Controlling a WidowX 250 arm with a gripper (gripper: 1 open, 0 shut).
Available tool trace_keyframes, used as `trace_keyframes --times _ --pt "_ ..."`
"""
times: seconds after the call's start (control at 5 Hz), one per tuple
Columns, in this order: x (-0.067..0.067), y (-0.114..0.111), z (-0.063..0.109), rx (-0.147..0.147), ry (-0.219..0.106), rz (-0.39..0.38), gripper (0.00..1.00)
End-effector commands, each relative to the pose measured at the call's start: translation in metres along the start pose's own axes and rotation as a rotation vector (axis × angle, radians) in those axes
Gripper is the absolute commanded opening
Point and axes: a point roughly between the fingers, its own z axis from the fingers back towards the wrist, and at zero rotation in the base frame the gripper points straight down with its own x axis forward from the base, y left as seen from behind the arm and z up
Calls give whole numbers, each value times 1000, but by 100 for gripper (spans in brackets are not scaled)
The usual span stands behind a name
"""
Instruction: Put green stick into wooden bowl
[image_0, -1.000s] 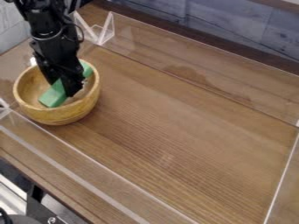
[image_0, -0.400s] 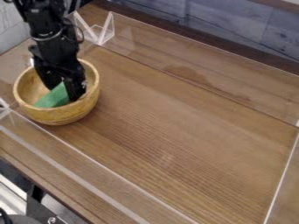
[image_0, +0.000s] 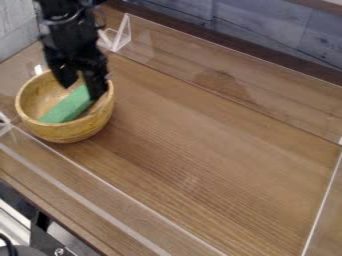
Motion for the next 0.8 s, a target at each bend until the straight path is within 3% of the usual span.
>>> trace_keyframes --times 0.0,0.2,0.4,0.6 --pt "21 -24 24 21 -60 -2 100" --pt "27 -56 27 15 -55 -16 100" --pt "22 -82 29 9 -54 -35 100" --pt "13 -60 30 31 -51 -36 100"
